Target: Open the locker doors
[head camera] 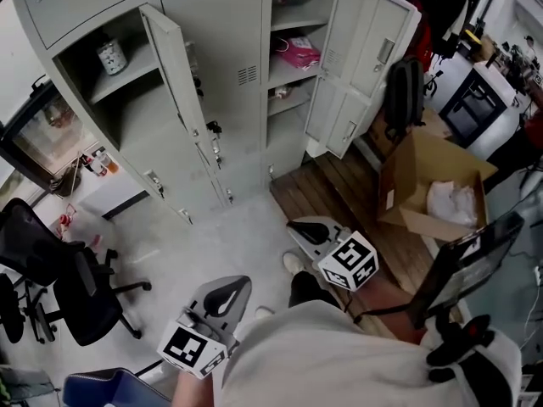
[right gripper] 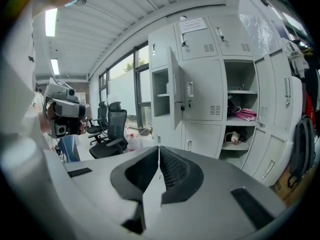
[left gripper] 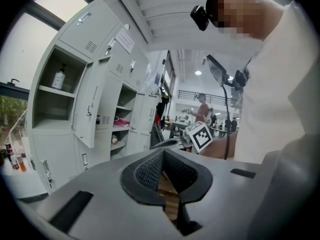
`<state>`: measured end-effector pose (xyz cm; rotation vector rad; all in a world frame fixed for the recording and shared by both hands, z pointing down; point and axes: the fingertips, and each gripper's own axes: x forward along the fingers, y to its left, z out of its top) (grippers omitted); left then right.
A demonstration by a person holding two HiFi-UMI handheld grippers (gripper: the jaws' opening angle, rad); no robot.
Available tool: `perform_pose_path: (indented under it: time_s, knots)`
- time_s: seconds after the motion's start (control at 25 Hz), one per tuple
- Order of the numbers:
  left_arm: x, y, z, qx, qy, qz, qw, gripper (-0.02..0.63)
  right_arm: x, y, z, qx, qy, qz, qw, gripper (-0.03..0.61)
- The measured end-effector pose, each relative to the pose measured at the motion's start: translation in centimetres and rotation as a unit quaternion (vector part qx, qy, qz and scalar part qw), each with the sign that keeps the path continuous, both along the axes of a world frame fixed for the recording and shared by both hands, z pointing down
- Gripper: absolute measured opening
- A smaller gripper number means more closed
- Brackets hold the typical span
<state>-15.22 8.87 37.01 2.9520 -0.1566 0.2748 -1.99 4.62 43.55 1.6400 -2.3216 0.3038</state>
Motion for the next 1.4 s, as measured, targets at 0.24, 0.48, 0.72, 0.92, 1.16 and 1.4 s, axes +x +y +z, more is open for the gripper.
perform_pose_path:
  time_s: [0.24, 0.48, 0.72, 0.92, 1.16, 1.4]
  knots:
    - [-2.3, 1.1, 0.5, 0.002, 0.003, -0.004, 1.0, 0.011, -4.3, 0.9, -0.6, 0.003, 0.004, -0.028, 1.0, 0.02]
    - [-4.8, 1.6, 0.9, 0.004, 0.001, -0.02, 0.9998, 0.011, -7.7, 0.7, -1.2, 0.008, 0.007, -0.061, 0.998, 0.02]
    - [-6.8, 1.6, 1.3, -0.002, -0.001, -0.04, 0.9992, 0.011, -10.4, 0.3, -1.8, 0.016, 0.016, -0.09, 0.996, 0.02]
    - [-7.1, 1.9, 1.7, -0.004, -0.004, -0.039, 0.9992, 0.011, -11.4, 0.7, -1.8, 0.013, 0.015, -0.102, 0.995, 0.02]
    - [-6.6, 2.3, 1.9, -0.007, -0.008, -0.033, 0.9994, 0.011, -11.0, 1.2, -1.5, 0.009, 0.017, -0.098, 0.995, 0.02]
    - [-6.1, 1.9, 2.4, -0.012, -0.014, -0.03, 0.9994, 0.011, -9.9, 1.4, -1.0, 0.005, 0.016, -0.089, 0.996, 0.02]
